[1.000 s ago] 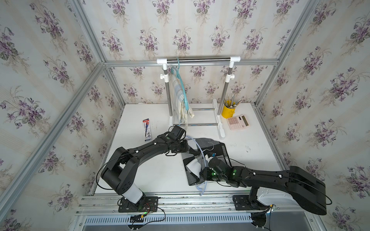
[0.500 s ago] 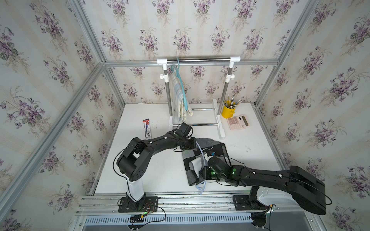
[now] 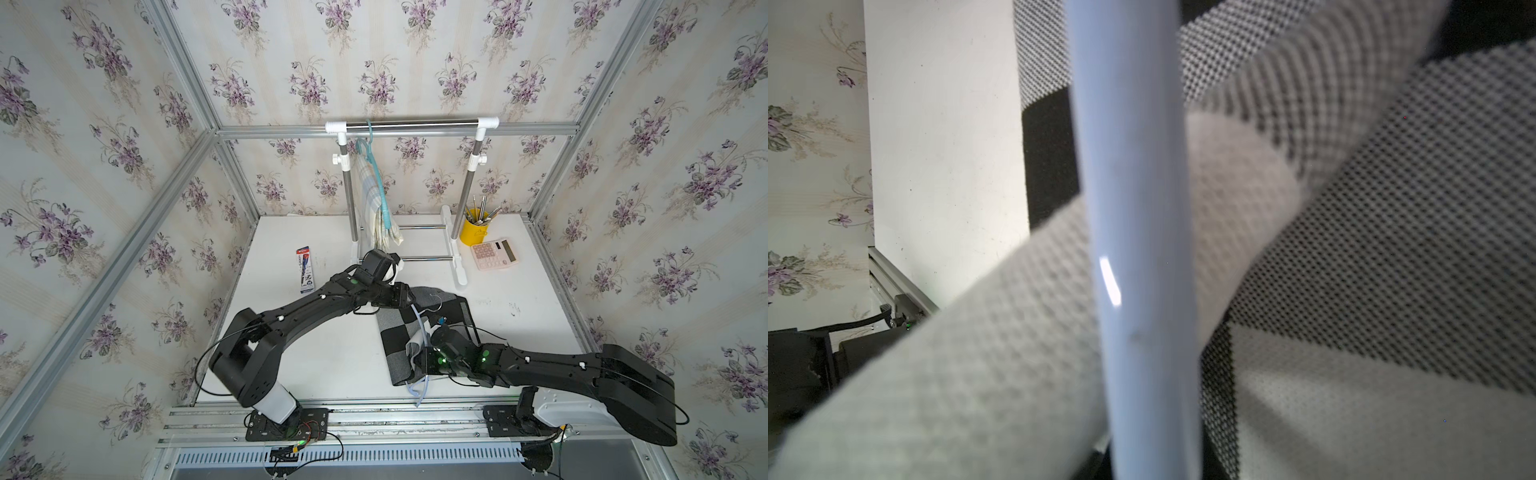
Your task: Hang the scarf on the hanger
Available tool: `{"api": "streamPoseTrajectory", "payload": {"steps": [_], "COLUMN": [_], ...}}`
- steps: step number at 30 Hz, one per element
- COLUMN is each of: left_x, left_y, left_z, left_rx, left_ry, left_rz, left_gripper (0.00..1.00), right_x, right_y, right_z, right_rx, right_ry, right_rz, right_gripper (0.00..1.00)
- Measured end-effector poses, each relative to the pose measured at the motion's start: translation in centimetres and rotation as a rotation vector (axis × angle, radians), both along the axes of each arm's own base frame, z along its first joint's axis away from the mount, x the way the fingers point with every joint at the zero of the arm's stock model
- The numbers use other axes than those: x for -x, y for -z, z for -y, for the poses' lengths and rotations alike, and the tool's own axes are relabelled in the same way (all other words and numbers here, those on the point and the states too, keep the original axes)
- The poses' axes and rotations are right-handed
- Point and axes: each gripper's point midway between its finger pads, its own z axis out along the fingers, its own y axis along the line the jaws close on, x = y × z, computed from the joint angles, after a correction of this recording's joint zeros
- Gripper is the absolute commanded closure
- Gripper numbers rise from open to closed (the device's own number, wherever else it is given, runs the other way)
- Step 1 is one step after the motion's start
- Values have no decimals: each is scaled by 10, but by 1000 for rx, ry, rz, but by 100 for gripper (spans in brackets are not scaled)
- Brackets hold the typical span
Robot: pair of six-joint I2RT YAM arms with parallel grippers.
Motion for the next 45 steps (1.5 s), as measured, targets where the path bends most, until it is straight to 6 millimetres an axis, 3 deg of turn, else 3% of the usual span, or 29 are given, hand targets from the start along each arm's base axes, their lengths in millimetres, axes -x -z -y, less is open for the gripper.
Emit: {"api": "streamPoseTrajectory", "payload": {"steps": [2,5,10,16,22,26,29,35,40,45], "left_x": [14,39,77,86,77,72,68,57,54,54], "left_y": [-1,12,45,79,99,105,98,64,54,46], "left_z": [-12,-26,-22,16,49,50,41,29,10,-18], "left_rx": [-1,-9,48,112,95,39,0,-43,-110,-180], "left_ry": [3,18,86,140,131,108,73,47,7,-69], "left_rz": [1,-35,-140,-217,-196,-153,-130,-39,-9,21], "left_gripper": [63,83,91,96,83,61,52,46,45,45], "right_x": [-1,-2,-2,-1,-1,-2,-3,-8,-10,-11], "right_y": [-1,-4,-5,-5,-5,-4,-9,-14,-21,-31], "right_z": [-1,-3,-3,-1,4,10,7,10,10,6], "right_rx": [-1,-5,1,11,33,65,60,97,116,108], "right_ry": [-1,-4,-8,-13,1,16,-9,-37,-80,-152], "right_rz": [3,6,7,6,-2,0,22,79,126,190], "right_gripper": [100,100,100,100,100,100,100,100,72,59]}}
